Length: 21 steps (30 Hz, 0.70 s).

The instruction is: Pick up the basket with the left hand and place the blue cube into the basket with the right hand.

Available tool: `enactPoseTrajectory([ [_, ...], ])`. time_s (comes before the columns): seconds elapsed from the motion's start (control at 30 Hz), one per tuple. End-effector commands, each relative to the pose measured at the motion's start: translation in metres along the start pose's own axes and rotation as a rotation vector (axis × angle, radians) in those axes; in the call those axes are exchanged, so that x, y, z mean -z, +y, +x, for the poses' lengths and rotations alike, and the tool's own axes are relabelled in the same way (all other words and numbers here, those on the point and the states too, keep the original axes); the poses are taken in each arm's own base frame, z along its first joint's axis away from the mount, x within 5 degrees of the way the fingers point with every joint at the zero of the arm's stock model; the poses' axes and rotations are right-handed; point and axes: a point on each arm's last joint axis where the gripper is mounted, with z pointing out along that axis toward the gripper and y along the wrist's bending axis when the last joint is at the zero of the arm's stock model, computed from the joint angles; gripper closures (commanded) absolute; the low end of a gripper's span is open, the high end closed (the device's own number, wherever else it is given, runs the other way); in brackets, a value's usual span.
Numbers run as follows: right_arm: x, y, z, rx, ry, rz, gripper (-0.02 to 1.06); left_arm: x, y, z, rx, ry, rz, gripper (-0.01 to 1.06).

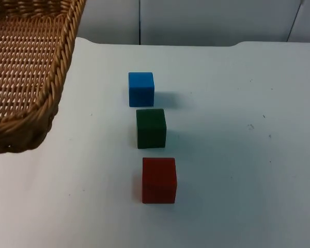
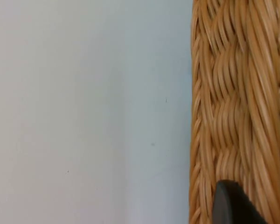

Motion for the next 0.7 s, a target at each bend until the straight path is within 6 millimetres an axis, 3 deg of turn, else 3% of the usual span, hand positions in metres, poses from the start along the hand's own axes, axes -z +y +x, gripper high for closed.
enactPoseTrajectory([
  [0.0, -0.0009, -0.0002, 0.0004, -0.004, -0.006, 0.010, 0.00, 0.0014, -0.0023, 0.0000, -0.004, -0.006, 0.016, 1.05],
  [0.67, 0.0002, 0.0001, -0.0008, -0.007, -0.014, 0.006, 0.02, 0.0015, 0.0039, 0.0025, -0.031, 0.022, -0.052, 1.05],
])
